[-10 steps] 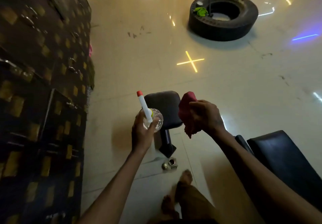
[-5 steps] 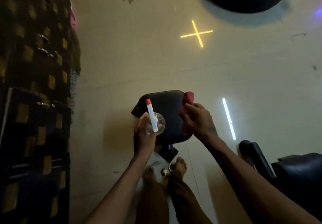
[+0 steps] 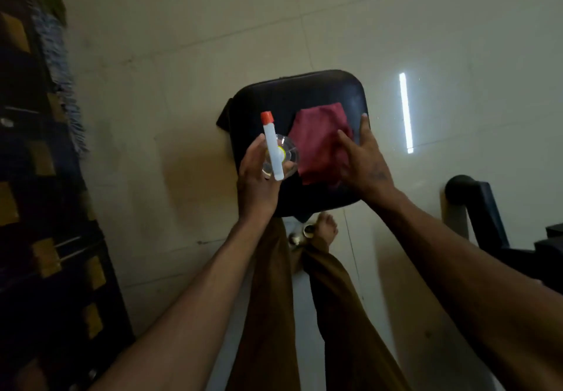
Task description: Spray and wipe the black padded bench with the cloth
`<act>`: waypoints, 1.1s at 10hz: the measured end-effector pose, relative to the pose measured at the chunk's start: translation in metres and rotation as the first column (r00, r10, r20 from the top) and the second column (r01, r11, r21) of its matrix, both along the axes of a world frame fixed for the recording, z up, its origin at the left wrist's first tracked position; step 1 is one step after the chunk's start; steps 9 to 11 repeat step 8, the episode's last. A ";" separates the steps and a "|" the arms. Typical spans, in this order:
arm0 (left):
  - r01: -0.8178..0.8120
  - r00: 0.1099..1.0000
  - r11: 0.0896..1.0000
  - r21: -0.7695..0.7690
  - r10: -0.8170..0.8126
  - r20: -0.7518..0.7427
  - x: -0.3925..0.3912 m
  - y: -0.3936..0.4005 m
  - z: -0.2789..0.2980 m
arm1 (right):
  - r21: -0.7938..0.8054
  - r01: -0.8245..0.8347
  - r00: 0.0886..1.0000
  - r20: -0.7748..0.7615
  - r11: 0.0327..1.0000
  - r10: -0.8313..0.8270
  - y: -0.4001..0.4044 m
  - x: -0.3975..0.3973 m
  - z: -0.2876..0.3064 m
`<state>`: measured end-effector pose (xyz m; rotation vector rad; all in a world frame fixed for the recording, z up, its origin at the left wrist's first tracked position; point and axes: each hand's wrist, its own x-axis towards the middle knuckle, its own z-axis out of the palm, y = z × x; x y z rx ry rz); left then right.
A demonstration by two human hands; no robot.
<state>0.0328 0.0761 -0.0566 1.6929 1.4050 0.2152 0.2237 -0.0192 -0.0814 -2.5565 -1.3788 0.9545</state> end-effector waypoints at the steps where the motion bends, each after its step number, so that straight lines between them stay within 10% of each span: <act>1: 0.059 0.998 0.998 0.027 -0.059 -0.023 -0.004 0.002 -0.014 | 0.045 -0.202 0.979 -0.024 0.978 0.204 -0.005 -0.006 -0.016; 5: 0.175 0.983 0.985 -0.003 -0.175 -0.047 -0.019 0.001 -0.029 | -0.088 -0.271 0.961 -0.085 0.958 0.264 -0.008 -0.020 -0.006; 11: -0.020 0.971 0.997 -0.079 0.001 -0.240 -0.087 -0.079 0.064 | 0.170 -0.006 0.995 -0.097 0.985 0.023 -0.037 -0.029 0.104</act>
